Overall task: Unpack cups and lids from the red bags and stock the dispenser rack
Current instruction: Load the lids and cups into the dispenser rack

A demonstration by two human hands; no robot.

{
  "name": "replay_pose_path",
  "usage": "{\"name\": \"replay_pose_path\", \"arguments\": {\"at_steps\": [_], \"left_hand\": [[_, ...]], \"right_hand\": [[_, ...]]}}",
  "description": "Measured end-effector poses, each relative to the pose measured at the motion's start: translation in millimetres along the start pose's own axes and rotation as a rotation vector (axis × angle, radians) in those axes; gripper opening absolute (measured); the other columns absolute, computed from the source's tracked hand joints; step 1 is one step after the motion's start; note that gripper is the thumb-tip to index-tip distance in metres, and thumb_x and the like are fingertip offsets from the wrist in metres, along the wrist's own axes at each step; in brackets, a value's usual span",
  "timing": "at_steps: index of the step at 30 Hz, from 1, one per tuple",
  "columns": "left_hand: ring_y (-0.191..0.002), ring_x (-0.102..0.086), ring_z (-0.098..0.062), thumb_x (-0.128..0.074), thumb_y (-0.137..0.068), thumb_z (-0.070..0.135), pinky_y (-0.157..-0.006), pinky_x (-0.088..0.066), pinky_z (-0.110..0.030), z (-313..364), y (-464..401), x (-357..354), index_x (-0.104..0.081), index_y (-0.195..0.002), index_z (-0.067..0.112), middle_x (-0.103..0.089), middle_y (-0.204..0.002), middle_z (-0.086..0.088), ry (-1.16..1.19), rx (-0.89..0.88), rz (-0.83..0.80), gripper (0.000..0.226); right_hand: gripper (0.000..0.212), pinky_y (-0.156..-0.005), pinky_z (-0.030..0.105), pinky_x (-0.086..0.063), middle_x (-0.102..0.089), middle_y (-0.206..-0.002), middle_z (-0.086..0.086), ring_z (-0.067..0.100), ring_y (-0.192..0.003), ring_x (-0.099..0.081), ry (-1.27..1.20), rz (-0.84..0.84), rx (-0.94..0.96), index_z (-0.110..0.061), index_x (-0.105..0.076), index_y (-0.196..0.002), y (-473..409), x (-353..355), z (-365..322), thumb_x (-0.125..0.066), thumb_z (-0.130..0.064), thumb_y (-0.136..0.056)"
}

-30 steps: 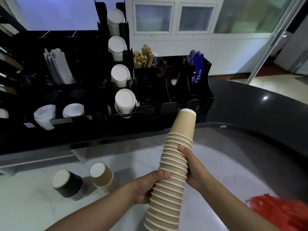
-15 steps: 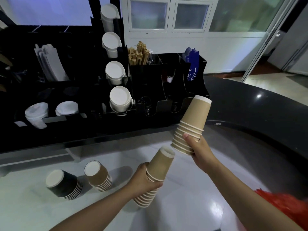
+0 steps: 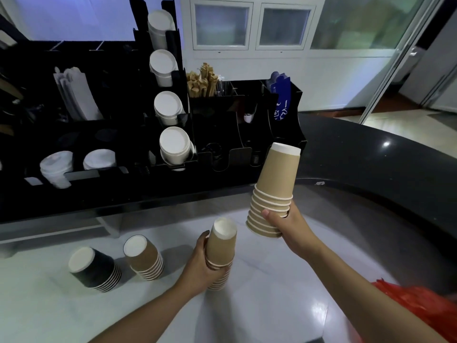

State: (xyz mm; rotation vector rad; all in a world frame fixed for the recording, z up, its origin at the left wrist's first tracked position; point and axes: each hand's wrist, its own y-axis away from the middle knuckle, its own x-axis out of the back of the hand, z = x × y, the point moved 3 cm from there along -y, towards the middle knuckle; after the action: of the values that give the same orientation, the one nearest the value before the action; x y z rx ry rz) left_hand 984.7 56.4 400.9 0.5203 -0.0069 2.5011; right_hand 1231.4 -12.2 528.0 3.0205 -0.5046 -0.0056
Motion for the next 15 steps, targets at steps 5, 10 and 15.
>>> {"name": "replay_pose_path", "arguments": {"at_steps": [5, 10, 15], "left_hand": [[-0.125, -0.046, 0.014, -0.095, -0.057, 0.045, -0.099, -0.042, -0.009, -3.7, 18.6, 4.6, -0.020, -0.136, 0.071, -0.044, -0.139, 0.032, -0.061, -0.003, -0.004, 0.112], [-0.132, -0.039, 0.013, -0.094, -0.055, 0.057, -0.112, -0.041, -0.026, 15.6, 36.5, 15.4, -0.009, -0.143, 0.066, -0.036, -0.148, 0.029, -0.054, -0.011, 0.016, 0.123], [-0.138, -0.037, 0.007, -0.085, -0.066, 0.066, -0.116, -0.037, -0.028, 69.8, 48.2, 50.5, -0.007, -0.149, 0.057, -0.035, -0.145, 0.038, -0.063, -0.154, 0.133, 0.115]], "right_hand": [[0.079, -0.101, 0.062, -0.049, -0.063, -0.129, 0.010, 0.033, -0.119, -0.063, -0.025, -0.110, 0.024, -0.026, -0.043, -0.144, -0.2, -15.1, -4.7, -0.084, -0.046, -0.080], [0.078, -0.102, 0.063, -0.048, -0.063, -0.130, 0.012, 0.035, -0.121, -0.062, -0.031, -0.226, 0.053, -0.022, -0.043, -0.144, -0.2, -39.5, -12.7, -0.084, -0.043, -0.081], [0.076, -0.102, 0.056, -0.051, -0.064, -0.130, 0.007, 0.029, -0.120, -0.063, 0.030, -0.333, 0.124, -0.024, -0.044, -0.143, 0.3, -76.1, -33.5, -0.085, -0.041, -0.081]]}}
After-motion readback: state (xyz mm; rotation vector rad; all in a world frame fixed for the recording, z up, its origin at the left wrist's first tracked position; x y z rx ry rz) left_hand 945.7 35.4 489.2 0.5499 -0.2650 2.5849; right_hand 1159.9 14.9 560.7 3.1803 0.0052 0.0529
